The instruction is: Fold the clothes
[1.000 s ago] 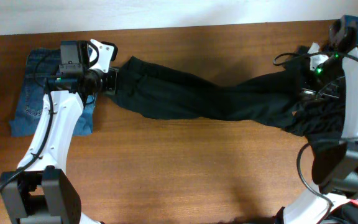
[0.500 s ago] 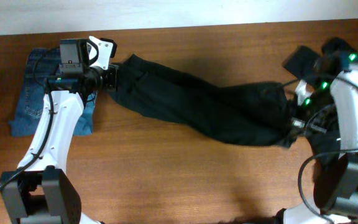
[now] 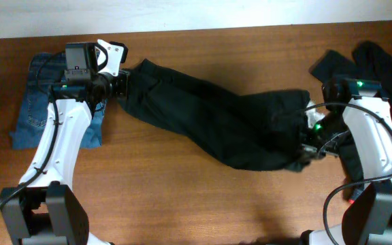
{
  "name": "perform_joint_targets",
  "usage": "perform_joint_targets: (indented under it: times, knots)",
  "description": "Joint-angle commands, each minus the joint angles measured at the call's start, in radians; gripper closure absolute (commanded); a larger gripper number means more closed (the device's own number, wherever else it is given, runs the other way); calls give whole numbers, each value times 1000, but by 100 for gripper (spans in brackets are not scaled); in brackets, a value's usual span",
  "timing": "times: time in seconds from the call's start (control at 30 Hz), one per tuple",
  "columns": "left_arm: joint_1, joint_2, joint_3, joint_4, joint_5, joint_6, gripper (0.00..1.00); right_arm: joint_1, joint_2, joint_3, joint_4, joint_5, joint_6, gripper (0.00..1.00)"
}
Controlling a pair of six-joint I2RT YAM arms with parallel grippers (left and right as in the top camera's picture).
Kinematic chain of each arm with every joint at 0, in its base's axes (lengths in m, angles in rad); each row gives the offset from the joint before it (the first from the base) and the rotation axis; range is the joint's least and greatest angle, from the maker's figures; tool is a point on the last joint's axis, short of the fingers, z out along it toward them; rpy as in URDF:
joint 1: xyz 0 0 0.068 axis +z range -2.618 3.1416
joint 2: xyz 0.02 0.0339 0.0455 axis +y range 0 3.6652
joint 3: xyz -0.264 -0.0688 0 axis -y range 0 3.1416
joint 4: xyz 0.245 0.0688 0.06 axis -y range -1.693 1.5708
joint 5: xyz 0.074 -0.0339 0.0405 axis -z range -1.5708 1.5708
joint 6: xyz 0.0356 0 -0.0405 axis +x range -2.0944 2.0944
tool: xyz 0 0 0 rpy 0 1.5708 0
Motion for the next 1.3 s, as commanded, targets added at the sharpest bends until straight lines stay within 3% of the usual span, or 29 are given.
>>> perform_joint_targets:
  times: [0.0, 0.07, 0.1, 0.17, 0.67, 0.83, 0.97, 1.27]
  knots:
    - [2, 3, 18, 5, -13, -13, 98, -85, 25, 1, 153, -10, 134, 91]
    - [2, 3, 18, 5, -13, -13, 98, -140, 59, 1, 271, -11, 250, 75]
    - [2, 3, 18, 2, -13, -13, 98, -176, 89, 1, 336, -15, 319, 75]
    - [2, 3, 18, -7, -13, -13, 98, -229, 154, 1, 409, -44, 357, 49]
    - [2, 3, 18, -22, -13, -12, 98, -269, 235, 68, 418, -63, 98, 38]
    - [2, 3, 18, -22, -13, -12, 98, -270, 224, 209, 298, -63, -45, 33]
    - [2, 3, 18, -22, -13, -12, 98, -269, 221, 302, 121, -67, -277, 31]
    - [2, 3, 18, -21, -13, -12, 98, -267, 220, 222, -50, -66, -343, 29]
